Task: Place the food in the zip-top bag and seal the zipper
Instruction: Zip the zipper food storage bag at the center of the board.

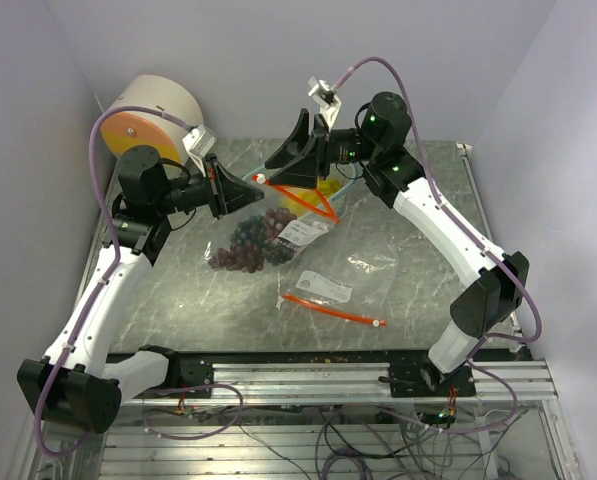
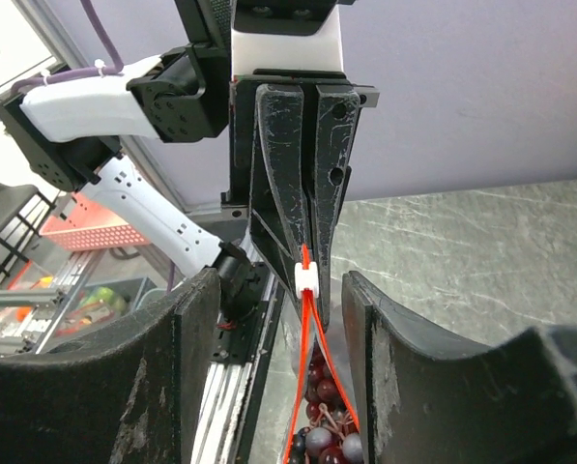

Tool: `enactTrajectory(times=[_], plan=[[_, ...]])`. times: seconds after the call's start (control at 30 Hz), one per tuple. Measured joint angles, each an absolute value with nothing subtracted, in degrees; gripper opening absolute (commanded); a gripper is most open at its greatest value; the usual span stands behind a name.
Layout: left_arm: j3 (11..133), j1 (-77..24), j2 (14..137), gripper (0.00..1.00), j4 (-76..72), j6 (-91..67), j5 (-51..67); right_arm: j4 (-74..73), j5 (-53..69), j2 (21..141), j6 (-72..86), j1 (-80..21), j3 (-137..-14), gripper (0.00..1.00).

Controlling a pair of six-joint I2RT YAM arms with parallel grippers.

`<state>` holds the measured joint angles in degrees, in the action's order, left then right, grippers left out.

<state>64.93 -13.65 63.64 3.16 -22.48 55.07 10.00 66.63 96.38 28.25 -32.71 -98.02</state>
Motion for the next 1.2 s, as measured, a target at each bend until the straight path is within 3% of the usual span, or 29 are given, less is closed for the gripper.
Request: enactTrajectory(times=[0.23,0.37,0.5,0.6,0.77,0.87,1.2], plan=[[64.97,-13.65,63.64,0.07,3.27,-22.48,55.07,3.66,63.42,96.62,23.40,-34.00,-99.48,0.52],[64.99,-13.65,63.64,0.07,3.33,-22.44,55.07,1.10,61.89,97.01,21.15,-35.11,-100.84,0.37],[64.99,-13.65,63.48,0.07,3.79,-22.22,54.98,0.78,61.65,97.17,20.86,-35.62,-100.84,0.33],[65.14,-13.65,63.33,0.07,4.23,-22.00,54.81,0.56,61.65,97.45,20.69,-35.62,-100.84,0.18],[65.58,-13.65,63.26,0.07,4.71,-21.80,54.61,0.01,61.67,97.67,20.60,-35.64,-100.82,0.18],[65.82,-13.65,63.26,0.07,4.91,-21.65,54.52,-0.62,61.71,97.67,20.36,-35.64,-100.82,0.00],[67.18,-13.65,63.29,0.07,7.84,-20.34,53.43,-2.76,62.39,98.08,18.87,-35.44,-100.82,0.00]])
